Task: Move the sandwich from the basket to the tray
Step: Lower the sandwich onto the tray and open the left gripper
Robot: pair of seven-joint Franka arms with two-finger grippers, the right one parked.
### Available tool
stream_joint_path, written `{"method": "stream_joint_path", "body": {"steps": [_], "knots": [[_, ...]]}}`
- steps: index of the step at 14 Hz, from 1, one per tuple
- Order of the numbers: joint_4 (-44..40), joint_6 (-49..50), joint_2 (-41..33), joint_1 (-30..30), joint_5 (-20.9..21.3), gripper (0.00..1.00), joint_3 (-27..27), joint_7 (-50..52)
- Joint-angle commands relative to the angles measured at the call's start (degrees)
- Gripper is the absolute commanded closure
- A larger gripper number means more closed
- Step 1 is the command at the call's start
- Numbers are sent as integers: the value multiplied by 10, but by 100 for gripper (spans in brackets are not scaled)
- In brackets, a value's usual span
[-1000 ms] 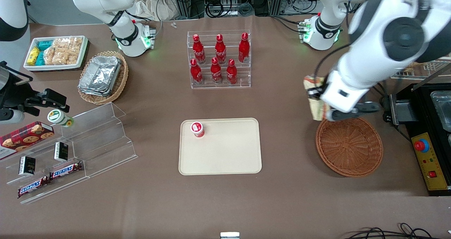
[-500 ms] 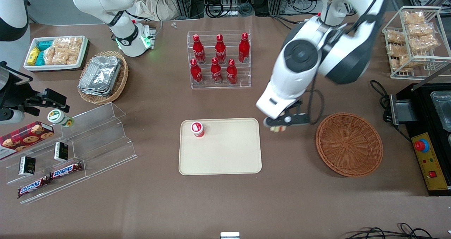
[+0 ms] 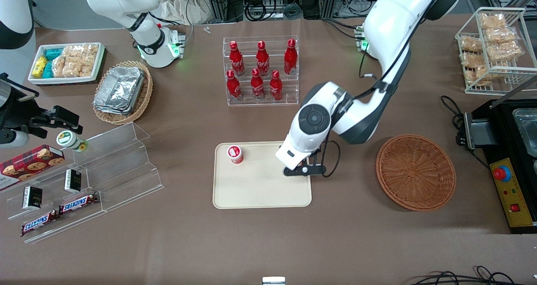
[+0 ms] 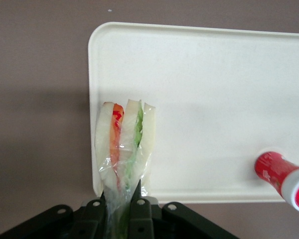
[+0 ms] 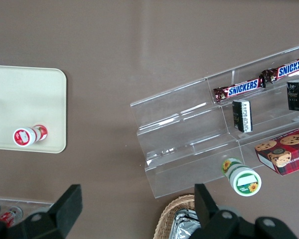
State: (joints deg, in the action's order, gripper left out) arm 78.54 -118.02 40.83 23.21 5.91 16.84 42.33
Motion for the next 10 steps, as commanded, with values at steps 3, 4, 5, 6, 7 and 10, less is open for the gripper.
{"method": "stream_joint_path", "body": {"steps": [3, 4, 5, 6, 7, 10], "knots": [[-14, -70, 58, 5, 73, 100, -4, 14], [-14, -74, 64, 4, 81, 100, -4, 14], [-14, -77, 67, 5, 82, 100, -4, 13], [-14, -84, 74, 4, 83, 100, -4, 7], [-14, -89, 76, 4, 82, 86, -4, 7], [-15, -83, 68, -1, 76, 1, -4, 8]]}}
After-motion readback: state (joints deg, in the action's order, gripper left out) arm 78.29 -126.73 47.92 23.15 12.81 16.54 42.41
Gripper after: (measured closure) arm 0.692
